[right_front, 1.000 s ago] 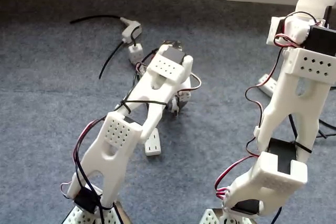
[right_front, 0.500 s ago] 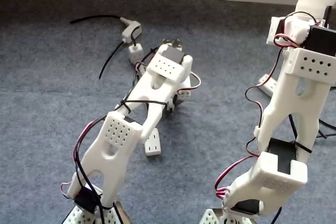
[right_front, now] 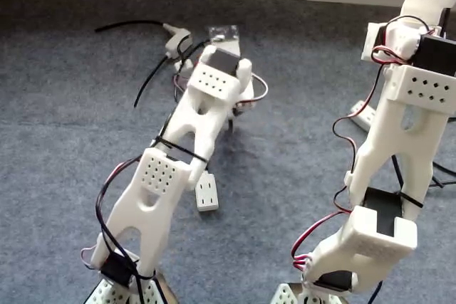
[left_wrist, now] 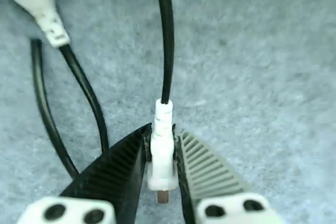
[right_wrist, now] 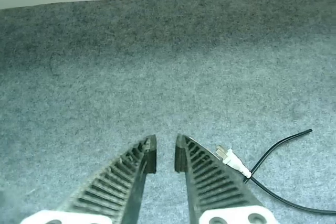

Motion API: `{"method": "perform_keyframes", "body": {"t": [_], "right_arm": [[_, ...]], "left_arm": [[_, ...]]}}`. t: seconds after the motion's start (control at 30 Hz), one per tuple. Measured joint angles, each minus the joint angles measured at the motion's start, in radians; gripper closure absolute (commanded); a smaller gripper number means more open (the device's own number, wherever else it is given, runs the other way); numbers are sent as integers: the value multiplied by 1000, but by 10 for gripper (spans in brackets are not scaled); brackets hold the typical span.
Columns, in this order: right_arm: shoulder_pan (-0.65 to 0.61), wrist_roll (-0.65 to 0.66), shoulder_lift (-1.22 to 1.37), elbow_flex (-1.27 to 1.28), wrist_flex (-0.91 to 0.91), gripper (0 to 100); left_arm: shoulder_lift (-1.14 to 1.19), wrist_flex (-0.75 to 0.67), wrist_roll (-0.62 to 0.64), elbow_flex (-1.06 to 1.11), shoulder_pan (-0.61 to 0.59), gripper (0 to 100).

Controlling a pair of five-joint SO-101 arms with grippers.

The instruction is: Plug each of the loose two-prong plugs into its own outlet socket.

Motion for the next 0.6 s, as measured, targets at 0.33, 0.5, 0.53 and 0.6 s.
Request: {"method": "perform_keyframes", "body": {"t": [0.33,0.5,0.53,0.6], "right_arm": [[0,0,0,0,0,919],[0,0,0,0,0,919],[0,0,0,0,0,919],[0,0,0,0,0,919]], "left_arm": [[-15,21,5,-341,5,994],[-127,28,5,-341,46,994],[-160,28,5,-341,55,994],[-227,34,5,-342,72,994]]}}
